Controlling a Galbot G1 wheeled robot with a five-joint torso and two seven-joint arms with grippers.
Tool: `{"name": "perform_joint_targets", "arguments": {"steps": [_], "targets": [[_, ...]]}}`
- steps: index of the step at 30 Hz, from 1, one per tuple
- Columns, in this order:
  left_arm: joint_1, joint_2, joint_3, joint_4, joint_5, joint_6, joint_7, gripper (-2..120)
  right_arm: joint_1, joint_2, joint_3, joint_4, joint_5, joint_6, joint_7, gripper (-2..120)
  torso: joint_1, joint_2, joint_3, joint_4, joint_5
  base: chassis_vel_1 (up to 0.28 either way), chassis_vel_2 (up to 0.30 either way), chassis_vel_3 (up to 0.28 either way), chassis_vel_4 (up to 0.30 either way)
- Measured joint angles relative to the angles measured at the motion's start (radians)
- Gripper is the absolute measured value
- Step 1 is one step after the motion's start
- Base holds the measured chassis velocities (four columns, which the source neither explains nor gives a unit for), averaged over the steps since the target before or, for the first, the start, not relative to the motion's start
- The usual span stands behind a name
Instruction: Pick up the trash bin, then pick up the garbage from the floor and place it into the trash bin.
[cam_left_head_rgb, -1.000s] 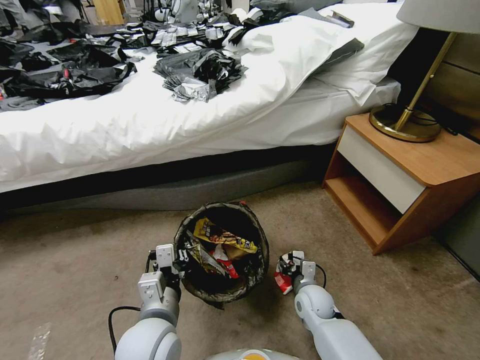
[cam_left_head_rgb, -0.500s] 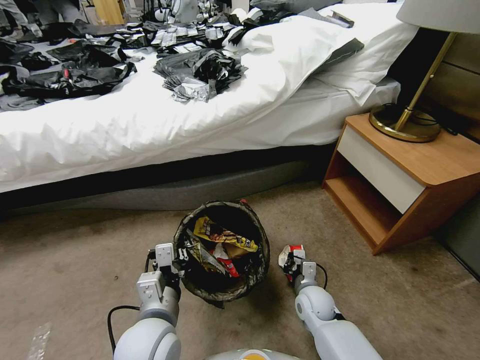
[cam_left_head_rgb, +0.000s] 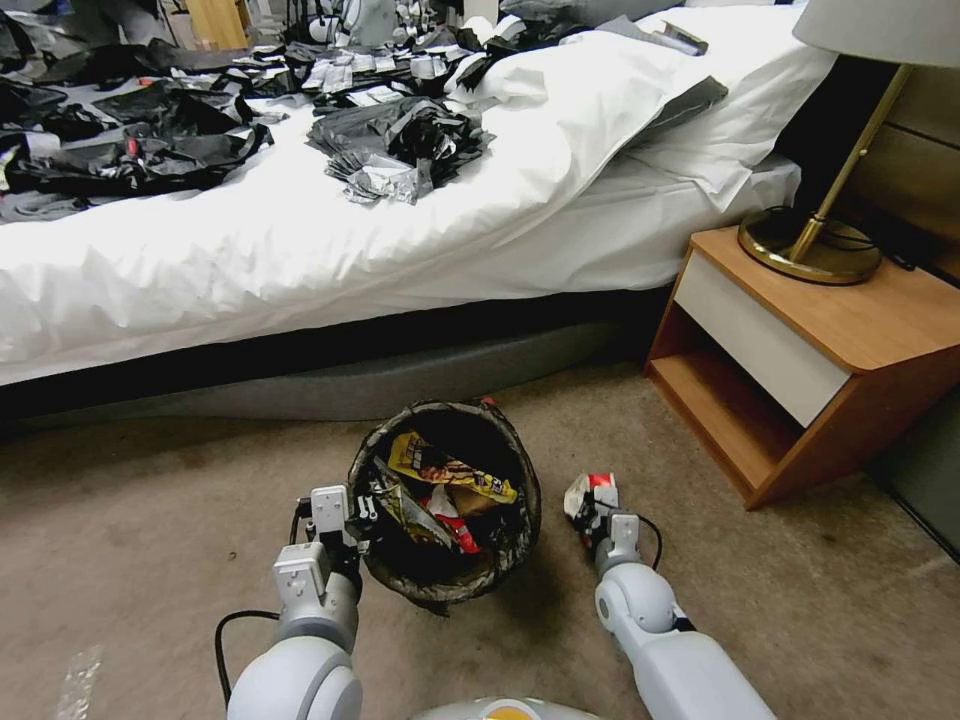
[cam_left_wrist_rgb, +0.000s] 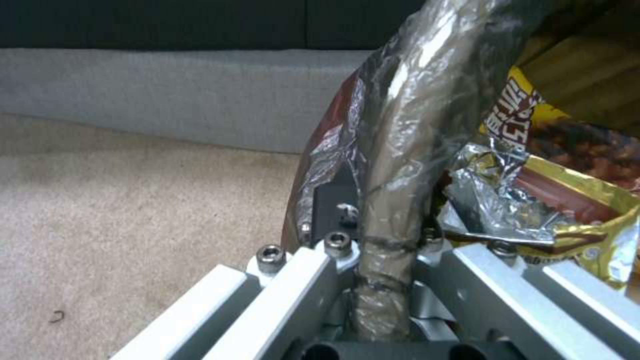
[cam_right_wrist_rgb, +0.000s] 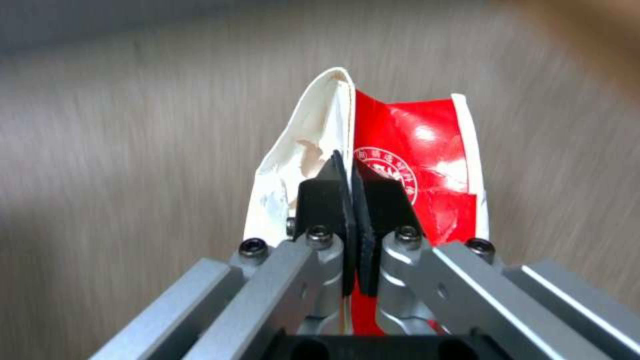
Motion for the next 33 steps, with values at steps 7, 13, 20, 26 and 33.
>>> {"name": "perform_joint_targets", "arguments": {"steps": [7, 13, 20, 26, 33], "targets": [[-0.001, -0.001, 0.004, 0.014, 0.001, 0.000, 0.000, 0, 0.004, -0.018, 0.027, 0.234, -0.181, 0.281, -0.069, 0, 0.000, 0.000, 0.000, 0.0003, -0.0001, 0.000, 0.000, 0.000, 0.000], [-0.004, -0.002, 0.012, 0.023, 0.001, 0.002, 0.001, 0, -0.032, -0.045, 0.025, 0.443, -0.188, 0.423, -0.232, 0, 0.000, 0.000, 0.000, 0.0000, -0.0003, 0.000, 0.000, 0.000, 0.000], [-0.009, 0.000, 0.018, 0.034, 0.001, 0.008, 0.001, 0, -0.163, -0.077, -0.062, 0.574, -0.185, 0.546, -0.484, 0, 0.000, 0.000, 0.000, -0.0002, -0.0001, 0.000, 0.000, 0.000, 0.000], [-0.011, -0.001, 0.022, 0.034, 0.001, 0.011, 0.002, 0, -0.211, -0.073, -0.181, 0.509, -0.229, 0.561, -0.510, 0, 0.000, 0.000, 0.000, 0.0002, 0.0000, 0.000, 0.000, 0.000, 0.000], [-0.012, 0.001, 0.022, 0.032, -0.006, 0.016, 0.002, 0, -0.229, -0.072, -0.237, 0.445, -0.251, 0.561, -0.507, 0, 0.000, 0.000, 0.000, 0.0001, -0.0001, 0.000, 0.000, 0.000, 0.000]]}}
